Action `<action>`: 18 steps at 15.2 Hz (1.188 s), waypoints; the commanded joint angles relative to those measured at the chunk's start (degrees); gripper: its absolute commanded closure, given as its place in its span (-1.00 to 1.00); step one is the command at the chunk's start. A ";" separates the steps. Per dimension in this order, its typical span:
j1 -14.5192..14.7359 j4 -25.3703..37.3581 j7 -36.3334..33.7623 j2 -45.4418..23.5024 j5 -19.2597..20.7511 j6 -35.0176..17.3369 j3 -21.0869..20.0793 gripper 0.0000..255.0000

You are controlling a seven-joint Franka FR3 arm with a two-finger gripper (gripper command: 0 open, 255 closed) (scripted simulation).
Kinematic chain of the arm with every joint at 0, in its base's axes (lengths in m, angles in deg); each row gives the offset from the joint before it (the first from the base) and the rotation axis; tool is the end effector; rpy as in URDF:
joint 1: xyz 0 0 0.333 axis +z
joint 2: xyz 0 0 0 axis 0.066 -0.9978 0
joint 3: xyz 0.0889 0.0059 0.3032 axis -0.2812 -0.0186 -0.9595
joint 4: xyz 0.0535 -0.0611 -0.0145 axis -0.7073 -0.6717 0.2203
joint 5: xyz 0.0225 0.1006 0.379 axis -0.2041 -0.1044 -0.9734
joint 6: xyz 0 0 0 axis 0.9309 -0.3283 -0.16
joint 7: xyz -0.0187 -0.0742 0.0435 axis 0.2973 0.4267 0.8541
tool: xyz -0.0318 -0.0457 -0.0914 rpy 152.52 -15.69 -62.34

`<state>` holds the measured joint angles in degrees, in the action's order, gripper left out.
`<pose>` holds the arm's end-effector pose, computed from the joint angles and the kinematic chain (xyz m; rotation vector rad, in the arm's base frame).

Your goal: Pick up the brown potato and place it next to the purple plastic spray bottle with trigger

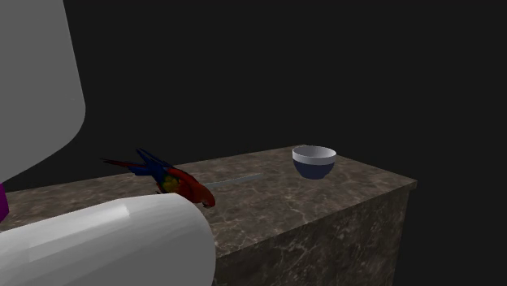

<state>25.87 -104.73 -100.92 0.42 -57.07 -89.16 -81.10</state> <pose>0.3463 0.5230 0.4402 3.1369 0.0008 -0.1119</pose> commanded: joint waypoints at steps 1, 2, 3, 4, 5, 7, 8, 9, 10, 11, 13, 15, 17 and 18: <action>0.04 -1.28 -0.14 -0.27 0.18 -1.54 0.05 1.00; 0.06 -1.78 -0.19 -0.49 0.30 -2.24 0.10 1.00; 0.09 -2.27 -0.25 -0.73 0.44 -2.93 0.15 1.00; 0.12 -2.74 -0.32 -0.97 0.58 -3.62 0.20 1.00; 0.15 -3.20 -0.39 -1.23 0.73 -4.31 0.26 1.00; 0.23 -4.07 -0.54 -1.78 1.04 -5.66 0.38 1.00; 0.27 -4.49 -0.62 -2.07 1.21 -6.34 0.45 1.00; 0.32 -4.89 -0.70 -2.37 1.38 -7.00 0.52 1.00; 0.37 -5.28 -0.79 -2.68 1.56 -7.67 0.59 1.00; 0.42 -5.66 -0.88 -3.00 1.75 -8.33 0.67 1.00; 0.54 -6.37 -1.08 -3.68 2.14 -9.64 0.83 1.00; 0.68 -7.02 -1.29 -4.40 2.55 -10.94 1.02 1.00; 0.83 -7.63 -1.51 -5.15 2.99 -12.21 1.22 1.00; 0.91 -7.91 -1.63 -5.55 3.22 -12.85 1.33 1.00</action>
<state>26.73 -112.13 -102.46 -4.79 -54.07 -101.18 -79.88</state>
